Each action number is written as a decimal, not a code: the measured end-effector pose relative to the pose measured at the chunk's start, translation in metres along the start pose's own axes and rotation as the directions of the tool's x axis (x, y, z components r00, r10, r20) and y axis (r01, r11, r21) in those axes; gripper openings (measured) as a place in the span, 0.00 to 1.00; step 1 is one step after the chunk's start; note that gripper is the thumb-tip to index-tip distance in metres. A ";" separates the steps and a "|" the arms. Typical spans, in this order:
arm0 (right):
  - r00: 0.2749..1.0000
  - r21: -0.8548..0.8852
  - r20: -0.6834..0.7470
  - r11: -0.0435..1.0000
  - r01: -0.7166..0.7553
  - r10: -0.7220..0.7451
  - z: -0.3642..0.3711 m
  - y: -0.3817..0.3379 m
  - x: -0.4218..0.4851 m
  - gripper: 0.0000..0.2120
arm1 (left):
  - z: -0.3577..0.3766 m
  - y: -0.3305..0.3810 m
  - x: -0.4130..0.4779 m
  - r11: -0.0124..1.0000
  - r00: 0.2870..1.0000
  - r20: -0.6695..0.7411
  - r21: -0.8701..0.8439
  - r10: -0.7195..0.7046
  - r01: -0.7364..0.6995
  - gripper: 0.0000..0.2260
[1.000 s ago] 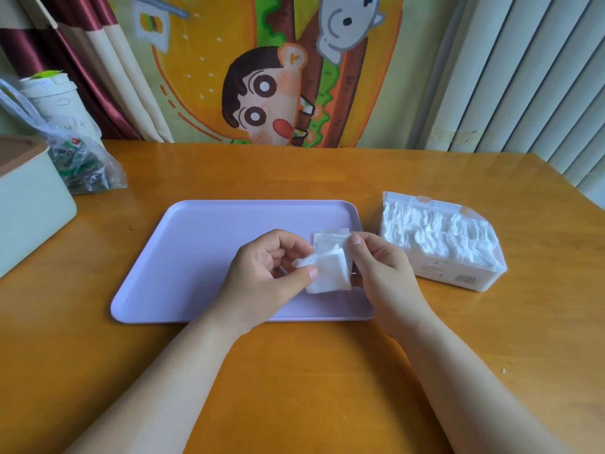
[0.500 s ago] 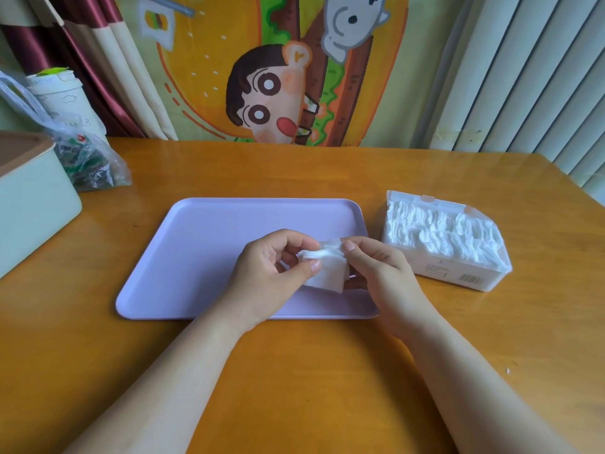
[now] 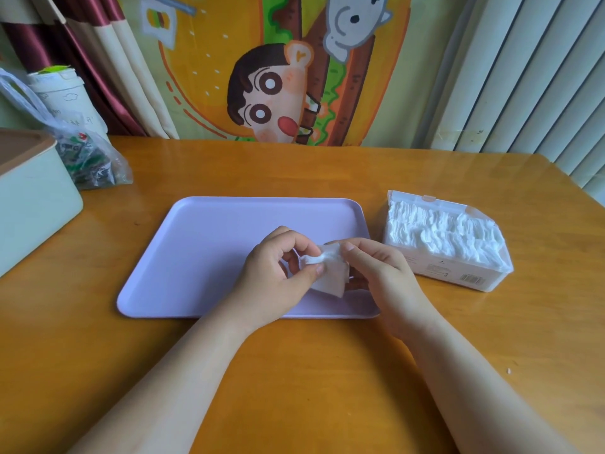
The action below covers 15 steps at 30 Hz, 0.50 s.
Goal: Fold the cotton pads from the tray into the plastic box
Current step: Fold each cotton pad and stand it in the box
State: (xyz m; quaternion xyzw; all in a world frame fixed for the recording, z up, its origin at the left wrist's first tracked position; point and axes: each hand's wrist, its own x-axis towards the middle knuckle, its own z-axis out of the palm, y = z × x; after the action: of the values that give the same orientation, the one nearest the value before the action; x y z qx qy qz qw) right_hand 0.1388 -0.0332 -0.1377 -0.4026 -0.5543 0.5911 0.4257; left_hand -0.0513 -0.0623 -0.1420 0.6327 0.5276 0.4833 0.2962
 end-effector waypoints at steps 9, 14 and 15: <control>0.997 -0.010 -0.074 1.000 0.030 -0.030 0.002 0.003 0.000 0.12 | 0.003 -0.002 -0.001 0.990 0.996 -0.002 0.103 0.093 -0.092 0.12; 0.991 0.020 -0.132 1.000 0.015 -0.013 0.003 0.001 0.001 0.10 | 0.005 -0.003 -0.001 0.987 0.993 -0.019 0.116 0.116 -0.113 0.09; 0.991 0.025 -0.134 1.000 0.015 -0.012 0.004 0.001 0.001 0.10 | 0.004 -0.002 -0.001 0.986 0.993 -0.017 0.121 0.120 -0.117 0.09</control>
State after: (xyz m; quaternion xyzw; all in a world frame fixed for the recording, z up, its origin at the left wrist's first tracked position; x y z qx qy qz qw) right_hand 0.1350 -0.0334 -0.1384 -0.4322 -0.5195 0.5669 0.4710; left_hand -0.0480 -0.0622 -0.1461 0.6738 0.5204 0.4752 0.2222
